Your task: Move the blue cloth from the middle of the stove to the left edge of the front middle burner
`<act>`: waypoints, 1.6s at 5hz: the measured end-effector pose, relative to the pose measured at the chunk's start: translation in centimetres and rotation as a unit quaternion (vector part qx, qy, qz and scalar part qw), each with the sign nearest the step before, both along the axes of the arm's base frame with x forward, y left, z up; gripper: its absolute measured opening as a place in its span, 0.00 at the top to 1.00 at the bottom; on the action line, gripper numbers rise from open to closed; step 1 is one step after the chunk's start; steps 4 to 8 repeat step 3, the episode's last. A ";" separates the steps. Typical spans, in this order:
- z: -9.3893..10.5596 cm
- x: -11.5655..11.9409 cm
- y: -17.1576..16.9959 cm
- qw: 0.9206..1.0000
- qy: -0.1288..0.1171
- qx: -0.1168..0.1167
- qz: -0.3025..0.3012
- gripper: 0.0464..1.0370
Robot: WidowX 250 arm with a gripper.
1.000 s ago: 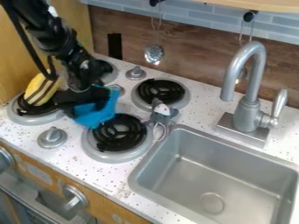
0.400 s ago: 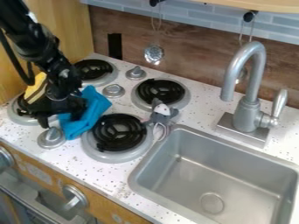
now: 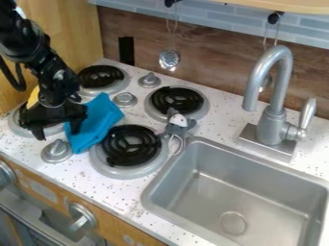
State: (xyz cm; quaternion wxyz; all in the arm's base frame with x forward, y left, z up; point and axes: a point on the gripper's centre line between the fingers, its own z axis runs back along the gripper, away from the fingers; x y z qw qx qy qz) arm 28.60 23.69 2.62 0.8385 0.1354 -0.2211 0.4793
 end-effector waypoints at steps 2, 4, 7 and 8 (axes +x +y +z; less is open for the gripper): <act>4.7 1.2 -0.7 0.996 -0.080 -0.004 -0.041 0.04; 7.1 1.0 -2.3 0.986 -0.133 0.022 -0.098 0.04; 7.1 1.0 -2.3 0.986 -0.133 0.022 -0.098 0.04; 7.1 1.0 -2.3 0.986 -0.133 0.022 -0.098 0.04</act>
